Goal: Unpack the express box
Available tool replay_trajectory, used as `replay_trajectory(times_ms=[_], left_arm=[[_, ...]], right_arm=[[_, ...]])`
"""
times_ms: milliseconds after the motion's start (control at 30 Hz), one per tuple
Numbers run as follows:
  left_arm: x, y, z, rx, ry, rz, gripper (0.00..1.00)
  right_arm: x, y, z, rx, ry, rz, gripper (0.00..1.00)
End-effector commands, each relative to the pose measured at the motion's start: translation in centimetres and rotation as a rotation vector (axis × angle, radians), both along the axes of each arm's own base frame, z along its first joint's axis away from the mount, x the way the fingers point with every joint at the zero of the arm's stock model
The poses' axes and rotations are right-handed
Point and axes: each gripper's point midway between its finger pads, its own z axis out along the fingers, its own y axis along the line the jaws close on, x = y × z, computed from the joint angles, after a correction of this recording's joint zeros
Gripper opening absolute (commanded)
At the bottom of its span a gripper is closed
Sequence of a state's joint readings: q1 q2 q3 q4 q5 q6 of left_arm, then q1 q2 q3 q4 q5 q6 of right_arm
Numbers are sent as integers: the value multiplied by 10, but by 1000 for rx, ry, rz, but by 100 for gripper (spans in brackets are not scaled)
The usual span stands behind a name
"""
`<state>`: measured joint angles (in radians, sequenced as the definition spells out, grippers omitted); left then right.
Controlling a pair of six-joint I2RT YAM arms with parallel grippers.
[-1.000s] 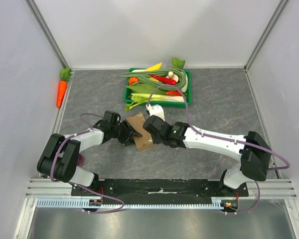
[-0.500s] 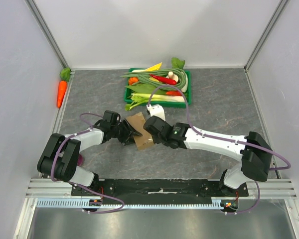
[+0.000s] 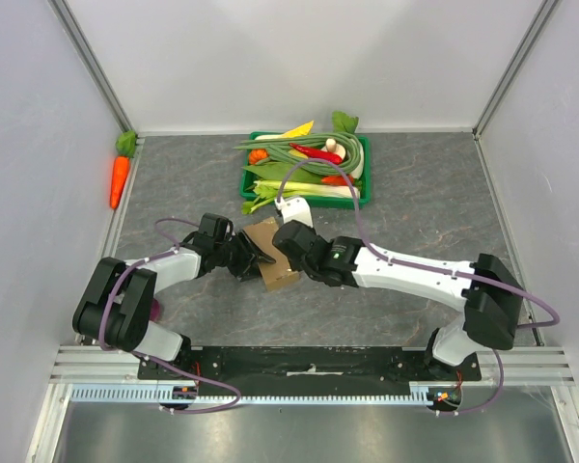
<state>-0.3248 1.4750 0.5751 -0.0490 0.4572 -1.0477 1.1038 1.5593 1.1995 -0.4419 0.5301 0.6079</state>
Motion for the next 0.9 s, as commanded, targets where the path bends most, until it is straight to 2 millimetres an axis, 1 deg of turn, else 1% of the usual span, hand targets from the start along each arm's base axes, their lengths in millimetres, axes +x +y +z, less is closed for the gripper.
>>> replay_trajectory(times_ms=[0, 133, 233, 367, 867], left_arm=[[-23, 43, -54, 252, 99, 24, 18], [-23, 44, -55, 255, 103, 23, 17], [-23, 44, -55, 256, 104, 23, 17], [-24, 45, -56, 261, 105, 24, 17], [-23, 44, -55, 263, 106, 24, 16]], right_arm=[[18, 16, 16, 27, -69, -1, 0], [24, 16, 8, 9, -70, -10, 0], [30, 12, 9, -9, -89, -24, 0], [36, 10, 15, -10, -110, -31, 0], [36, 21, 5, 17, -71, 3, 0]])
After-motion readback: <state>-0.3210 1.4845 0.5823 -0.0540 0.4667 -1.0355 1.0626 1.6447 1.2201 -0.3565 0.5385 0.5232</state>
